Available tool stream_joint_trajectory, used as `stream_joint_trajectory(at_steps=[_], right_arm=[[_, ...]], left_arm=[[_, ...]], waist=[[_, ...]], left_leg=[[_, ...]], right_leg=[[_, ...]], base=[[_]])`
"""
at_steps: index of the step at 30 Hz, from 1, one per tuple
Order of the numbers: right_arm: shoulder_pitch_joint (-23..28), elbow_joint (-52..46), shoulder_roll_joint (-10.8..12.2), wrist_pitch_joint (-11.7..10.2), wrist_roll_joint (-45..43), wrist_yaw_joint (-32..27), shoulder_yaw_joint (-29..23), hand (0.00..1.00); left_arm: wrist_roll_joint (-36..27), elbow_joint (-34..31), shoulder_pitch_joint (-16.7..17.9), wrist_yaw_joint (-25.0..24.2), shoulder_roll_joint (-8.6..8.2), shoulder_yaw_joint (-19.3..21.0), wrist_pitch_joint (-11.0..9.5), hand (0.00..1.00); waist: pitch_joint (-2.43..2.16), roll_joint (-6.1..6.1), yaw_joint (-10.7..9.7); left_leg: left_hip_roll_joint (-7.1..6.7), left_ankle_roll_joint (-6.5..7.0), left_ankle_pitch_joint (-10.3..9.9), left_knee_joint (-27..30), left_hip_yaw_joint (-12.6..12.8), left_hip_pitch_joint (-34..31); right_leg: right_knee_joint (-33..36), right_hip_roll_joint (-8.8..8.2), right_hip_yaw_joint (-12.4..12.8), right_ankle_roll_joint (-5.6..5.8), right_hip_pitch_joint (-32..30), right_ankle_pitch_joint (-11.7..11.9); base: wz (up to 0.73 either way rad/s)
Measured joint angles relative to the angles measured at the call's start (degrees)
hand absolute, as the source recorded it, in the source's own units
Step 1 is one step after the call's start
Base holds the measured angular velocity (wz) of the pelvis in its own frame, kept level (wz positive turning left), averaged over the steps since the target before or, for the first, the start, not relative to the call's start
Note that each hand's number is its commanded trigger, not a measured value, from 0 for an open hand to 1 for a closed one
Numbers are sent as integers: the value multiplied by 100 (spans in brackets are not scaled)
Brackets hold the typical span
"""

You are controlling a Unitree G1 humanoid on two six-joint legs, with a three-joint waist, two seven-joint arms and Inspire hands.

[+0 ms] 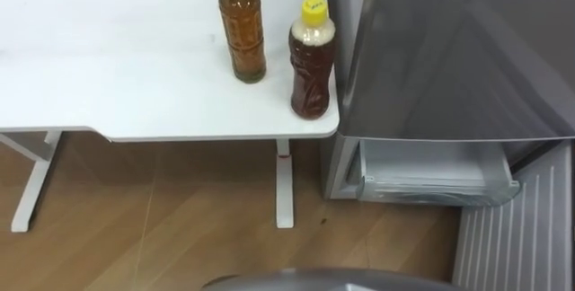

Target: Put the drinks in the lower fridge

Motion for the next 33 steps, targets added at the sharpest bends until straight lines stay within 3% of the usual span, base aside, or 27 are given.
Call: stream_joint_trajectory(at_steps=[7, 12, 16, 20, 25, 33], right_arm=[[-4, -18, -182, -252, 279, -198, -153, 0], [-50, -196, -205, -349, 280, -262, -437, 0], [-31, -433, -211, -542, 231, -277, -524, 0], [-13, -521, -296, -679, 231, -266, -568, 0], [45, -825, -308, -724, 173, -146, -618, 0], [174, -797, -307, -738, 330, -125, -613, 0]], left_arm=[[-1702, -910, 1, 1142, -5, 740, -465, 0], [-2373, -1582, -42, 1891, 8, 962, -891, 0], [-2367, -2414, -23, 2506, -4, 964, -1094, 0], [-2213, -3336, -66, 3022, -1, 964, -1336, 0], [-1404, -4420, -113, 3469, 54, 948, -1649, 0], [-445, -5297, -136, 3798, 70, 923, -1708, 0]], waist=[[1, 11, 231], [-8, 30, 307], [-65, 32, 311], [-66, 27, 294], [-54, 39, 298], [-40, 39, 290]], left_leg=[[9, 0, 0, 11, -8, 14], [2, 0, 0, 1, -7, -39], [-48, 2, 2, 4, -61, -127], [-72, 4, 3, 15, -189, -134], [-75, 4, 3, 6, -216, -100], [-91, 5, 3, 11, -348, -127]], right_leg=[[19, 3, -30, 0, 1, 1], [15, 33, -33, 0, -59, 2], [27, 27, -84, -1, -135, 8], [56, 10, -208, 3, -116, 11], [88, 9, -210, 4, -115, 11], [93, 13, -281, 5, -142, 10]], base=[[0], [0], [4], [12], [-4], [0]])
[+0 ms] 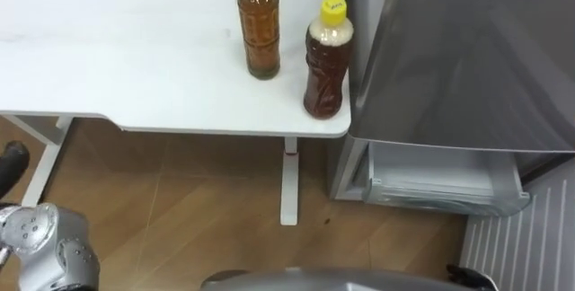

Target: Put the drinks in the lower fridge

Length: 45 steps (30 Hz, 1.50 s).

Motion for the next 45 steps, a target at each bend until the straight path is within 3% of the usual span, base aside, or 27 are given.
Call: stream_joint_trajectory(at_steps=[6, 12, 15, 23, 26, 31, 37, 40, 45], right_arm=[[89, 106, 0, 0, 40, 20, -8, 0], [114, 277, -3, -12, 45, 211, -1, 0], [115, 413, -2, -37, 12, 223, -6, 0], [66, 438, -2, -34, -213, 252, -2, 0], [-54, 565, -3, -35, -280, 358, 44, 0], [-386, 896, -45, -100, -284, 438, 61, 0], [-447, 1070, -109, -156, -284, 452, 69, 0], [-440, 1096, -159, -151, -446, 502, 75, 0], [-434, 1104, -168, -152, -500, 504, 130, 0]], left_arm=[[742, -1324, 0, 12, 84, 20, -15, 0], [1027, -2510, -23, -336, 123, -22, -11, 0], [1055, -2854, -41, -554, 172, -13, -13, 0], [1212, -3237, -439, -1420, 238, -375, -8, 0], [1253, -3381, -439, -1898, 257, -779, 27, 0], [1446, -3529, -551, -3057, 459, -1544, 135, 0], [1638, -3678, -820, -3883, 541, -1868, 144, 0], [1642, -3741, -820, -4256, 562, -1960, 144, 0], [1625, -3741, -819, -4636, 603, -2293, 147, 0]], waist=[[-5, 13, -12], [11, 22, -32], [30, 36, -148], [65, 79, -262], [65, 79, -361], [77, 101, -604], [90, 143, -721], [54, 200, -758], [41, 221, -811]], left_leg=[[-2, 0, 4, 48, -51, -29], [-10, 0, 4, 37, -44, -27], [-10, 0, 4, 35, -51, 10], [-4, 0, 4, 88, -63, -106], [8, 2, 5, 87, -63, -100], [11, 2, 5, 81, -39, -89], [14, 1, 5, 79, -28, -99], [22, 1, 5, 81, -18, -153], [18, 2, 6, 69, -17, -144]], right_leg=[[-20, 1, -59, -1, 13, -1], [-67, -1, -42, -1, 30, 1], [-76, -4, -63, -1, 84, 1], [-90, -4, -41, 0, -9, 2], [-63, -6, -54, 5, 0, 6], [-59, -5, -55, 6, 2, 9], [-66, 1, -42, -4, -19, 16], [-49, -5, -22, -4, -89, 18], [-55, 7, 43, 1, -89, 29]], base=[[3], [-1], [1], [0], [0], [0], [-3], [-2], [0]])
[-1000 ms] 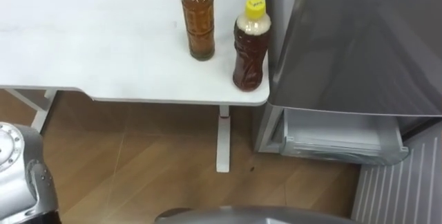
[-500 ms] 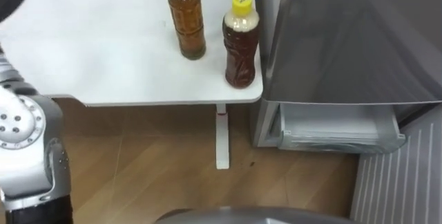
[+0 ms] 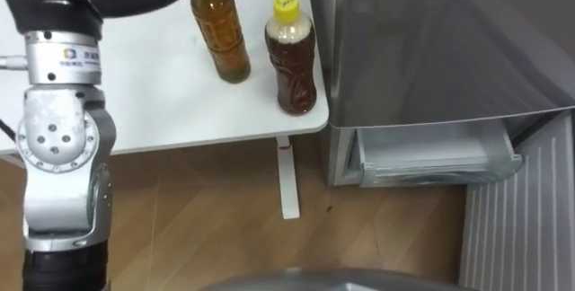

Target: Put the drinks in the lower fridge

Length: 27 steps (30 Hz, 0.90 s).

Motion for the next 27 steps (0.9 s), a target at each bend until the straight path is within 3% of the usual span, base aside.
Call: stream_joint_trajectory(at_steps=[11, 18, 27], right_arm=[[13, -17, 2, 53, -272, -19, 209, 0], [3, -90, 10, 68, -280, -80, 206, 0], [-26, -92, 35, 179, -279, -183, 210, 0]], left_arm=[[-82, 0, 1, -783, 47, -306, 158, 0], [-519, 107, 24, -1271, 44, -299, 442, 0], [-529, 489, 29, -1584, 28, -296, 634, 0]], waist=[[34, -58, -22], [10, -190, 20], [8, -186, 16]], left_leg=[[0, 1, 1, -30, 19, 36], [10, 2, 2, -69, 28, 72], [9, 2, 2, -72, 42, 62]], right_leg=[[-4, 6, 64, -3, 2, 2], [-6, 19, 71, -1, 20, 4], [-6, 18, 56, -2, 14, 6]], base=[[-2], [0], [0]])
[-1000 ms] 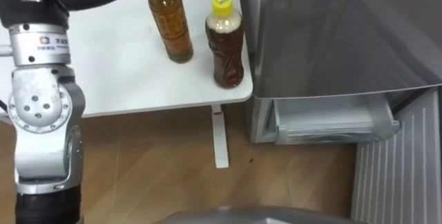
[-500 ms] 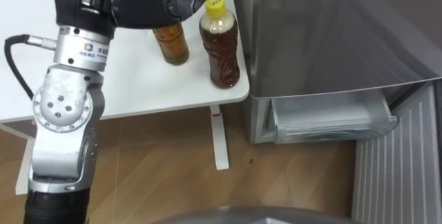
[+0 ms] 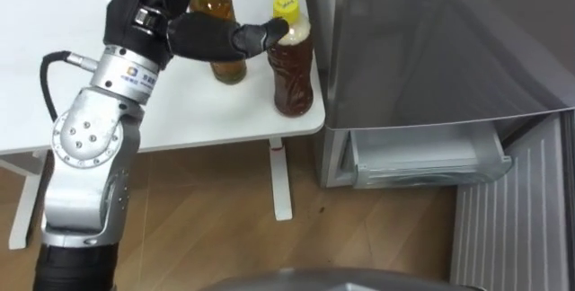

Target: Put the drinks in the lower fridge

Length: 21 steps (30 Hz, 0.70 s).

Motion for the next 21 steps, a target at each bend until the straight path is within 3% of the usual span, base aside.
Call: stream_joint_trajectory(at_steps=[6, 12, 21], right_arm=[[-3, 2, -2, 3, -6, -76, 0, 0], [30, 13, -1, 28, -121, -17, 0, 0], [53, 53, 1, 137, -130, 125, 2, 0]], left_arm=[[-255, 138, 65, -65, -2, -4, 4, 0], [-651, 283, 230, -192, -2, 2, 139, 0], [-651, 552, 305, -337, -1, 2, 168, 0]], waist=[[-12, 23, -8], [-19, 37, -2], [-10, 29, -6]], left_leg=[[20, 0, 0, 6, 49, -2], [23, 0, 0, 5, 94, 42], [83, 0, 2, 17, 176, 82]], right_leg=[[13, -1, 8, 0, -18, 0], [67, -4, 12, 0, -20, 0], [91, -8, 14, -12, -7, 10]], base=[[-1], [-1], [-5]])
